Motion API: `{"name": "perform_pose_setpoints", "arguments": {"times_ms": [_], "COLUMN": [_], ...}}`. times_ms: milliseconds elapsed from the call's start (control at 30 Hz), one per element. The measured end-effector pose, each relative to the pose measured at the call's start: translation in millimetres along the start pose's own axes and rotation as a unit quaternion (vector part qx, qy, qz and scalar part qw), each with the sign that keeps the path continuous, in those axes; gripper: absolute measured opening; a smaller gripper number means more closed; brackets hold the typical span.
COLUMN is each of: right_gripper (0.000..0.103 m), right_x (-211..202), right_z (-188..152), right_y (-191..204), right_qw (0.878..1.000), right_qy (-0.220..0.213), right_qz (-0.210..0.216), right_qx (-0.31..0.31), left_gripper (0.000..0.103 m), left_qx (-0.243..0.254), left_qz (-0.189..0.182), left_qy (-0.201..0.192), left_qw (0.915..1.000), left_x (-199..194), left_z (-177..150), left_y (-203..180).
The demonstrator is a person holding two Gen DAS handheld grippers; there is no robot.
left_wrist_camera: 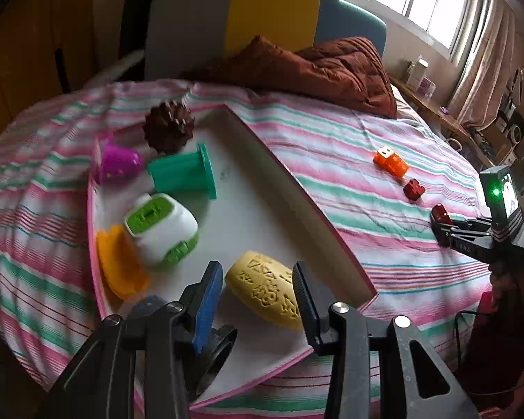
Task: Organize rigid objects
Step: 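Lower the soap bar into the tray and open the left tool, then carry the red cylinder over the tray with the right tool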
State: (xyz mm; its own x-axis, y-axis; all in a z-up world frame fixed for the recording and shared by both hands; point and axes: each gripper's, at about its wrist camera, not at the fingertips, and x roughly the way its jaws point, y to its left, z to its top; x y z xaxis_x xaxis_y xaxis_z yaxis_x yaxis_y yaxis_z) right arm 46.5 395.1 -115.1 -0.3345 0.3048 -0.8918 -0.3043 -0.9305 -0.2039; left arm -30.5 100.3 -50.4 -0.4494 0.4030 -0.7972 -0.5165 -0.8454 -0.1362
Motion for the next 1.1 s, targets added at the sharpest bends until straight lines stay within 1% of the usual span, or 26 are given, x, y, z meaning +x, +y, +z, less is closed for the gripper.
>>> {"name": "perform_pose_setpoints", "arguments": {"times_ms": [133, 233, 633, 800, 833, 933, 1100], "right_gripper": [0.027, 0.027, 0.027, 0.026, 0.026, 0.026, 0.026], "right_x": [-1.1, -1.0, 0.5, -1.1, -2.4, -9.4, -17.9], "right_z": [-0.4, -0.7, -0.2, 2.3, 3.2, 5.1, 5.1], "right_y": [-1.7, -3.7, -2.7, -1.9, -2.5, -0.7, 24.2], "right_qw": [1.0, 1.0, 1.0, 1.0, 1.0, 0.997, 0.995], "right_qy": [0.001, 0.001, 0.002, 0.016, 0.021, 0.024, 0.019], "right_qz": [0.008, 0.012, 0.008, 0.01, 0.018, 0.065, 0.093], "right_qx": [0.008, 0.011, 0.01, 0.008, 0.013, 0.029, 0.015], "left_gripper": [0.042, 0.042, 0.042, 0.042, 0.042, 0.042, 0.042], "left_qx": [0.012, 0.012, -0.005, -0.012, -0.013, -0.017, -0.025], "left_qz": [0.023, 0.029, 0.029, 0.032, 0.031, 0.031, 0.03], "left_qy": [-0.021, -0.027, -0.038, -0.042, -0.043, -0.046, -0.045], "left_qw": [0.9995, 0.9991, 0.9988, 0.9985, 0.9985, 0.9983, 0.9982], "left_x": [-12.4, -17.4, -32.2, -36.8, -37.7, -40.1, -41.4], "left_z": [2.7, 3.8, 2.2, 1.6, 1.4, 0.3, -2.8], "left_y": [-1.9, -0.4, 8.7, 13.7, 14.7, 18.1, 25.1]}}
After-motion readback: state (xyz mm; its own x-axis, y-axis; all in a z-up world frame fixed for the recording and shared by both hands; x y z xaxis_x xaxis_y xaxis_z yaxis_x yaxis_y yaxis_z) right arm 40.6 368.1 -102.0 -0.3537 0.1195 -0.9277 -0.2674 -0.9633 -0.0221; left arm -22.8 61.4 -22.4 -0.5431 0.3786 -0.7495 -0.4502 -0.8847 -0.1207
